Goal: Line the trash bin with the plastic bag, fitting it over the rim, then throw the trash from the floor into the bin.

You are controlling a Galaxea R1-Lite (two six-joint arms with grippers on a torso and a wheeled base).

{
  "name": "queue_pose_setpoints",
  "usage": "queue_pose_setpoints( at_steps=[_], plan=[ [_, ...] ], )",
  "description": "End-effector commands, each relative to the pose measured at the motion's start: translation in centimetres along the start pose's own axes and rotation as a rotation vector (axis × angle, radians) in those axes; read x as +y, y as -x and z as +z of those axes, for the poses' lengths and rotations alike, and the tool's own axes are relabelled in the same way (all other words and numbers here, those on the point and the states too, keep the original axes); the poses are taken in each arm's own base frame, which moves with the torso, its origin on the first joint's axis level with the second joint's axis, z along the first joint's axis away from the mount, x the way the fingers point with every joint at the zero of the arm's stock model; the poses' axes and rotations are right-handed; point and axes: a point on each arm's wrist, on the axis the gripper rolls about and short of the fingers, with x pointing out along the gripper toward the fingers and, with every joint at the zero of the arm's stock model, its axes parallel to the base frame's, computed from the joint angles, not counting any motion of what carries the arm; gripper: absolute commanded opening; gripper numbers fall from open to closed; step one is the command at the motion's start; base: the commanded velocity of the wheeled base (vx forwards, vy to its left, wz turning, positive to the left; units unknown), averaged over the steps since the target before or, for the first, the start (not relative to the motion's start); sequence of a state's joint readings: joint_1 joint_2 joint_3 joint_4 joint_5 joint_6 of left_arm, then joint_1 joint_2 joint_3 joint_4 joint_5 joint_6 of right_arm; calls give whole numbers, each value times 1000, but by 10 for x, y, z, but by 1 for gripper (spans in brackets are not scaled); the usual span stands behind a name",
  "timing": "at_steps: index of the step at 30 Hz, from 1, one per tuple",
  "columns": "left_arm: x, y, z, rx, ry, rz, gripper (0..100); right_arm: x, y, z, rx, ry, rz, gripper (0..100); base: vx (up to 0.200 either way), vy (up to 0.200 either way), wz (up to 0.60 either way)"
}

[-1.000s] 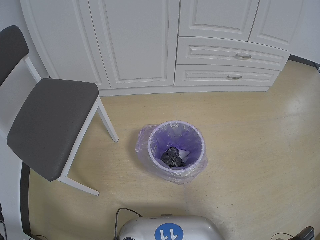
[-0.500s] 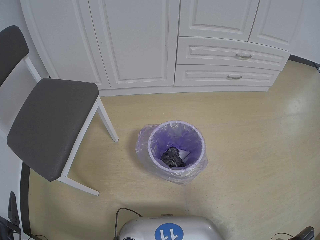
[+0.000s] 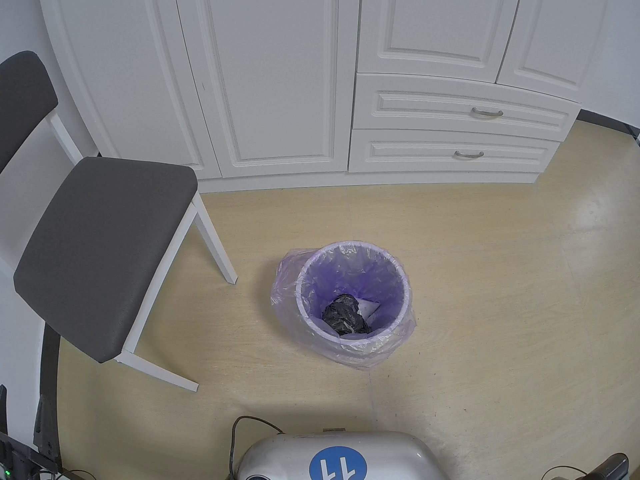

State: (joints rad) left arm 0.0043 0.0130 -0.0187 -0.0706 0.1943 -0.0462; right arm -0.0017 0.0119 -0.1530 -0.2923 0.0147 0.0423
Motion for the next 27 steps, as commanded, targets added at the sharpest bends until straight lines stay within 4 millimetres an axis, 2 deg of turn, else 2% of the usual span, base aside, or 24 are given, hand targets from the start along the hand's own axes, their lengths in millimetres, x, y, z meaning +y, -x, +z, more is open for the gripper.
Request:
queue_pose_setpoints(
  at_steps=[1, 16, 23, 27],
  plan=[
    [0, 0, -6, 6, -1, 1, 100, 0, 1, -11, 13, 14, -1, 100, 0, 0, 0],
    [0, 0, -6, 10, 3, -29, 100, -2, 0, -32, 88, 63, -8, 100, 0, 0, 0],
    [-4, 1, -14, 101, -49, -203, 100, -3, 1, -43, 130, 90, -54, 100, 0, 0, 0],
    [-4, 1, -13, 94, -48, -194, 100, -3, 2, -48, 176, 102, -59, 100, 0, 0, 0]
  ],
)
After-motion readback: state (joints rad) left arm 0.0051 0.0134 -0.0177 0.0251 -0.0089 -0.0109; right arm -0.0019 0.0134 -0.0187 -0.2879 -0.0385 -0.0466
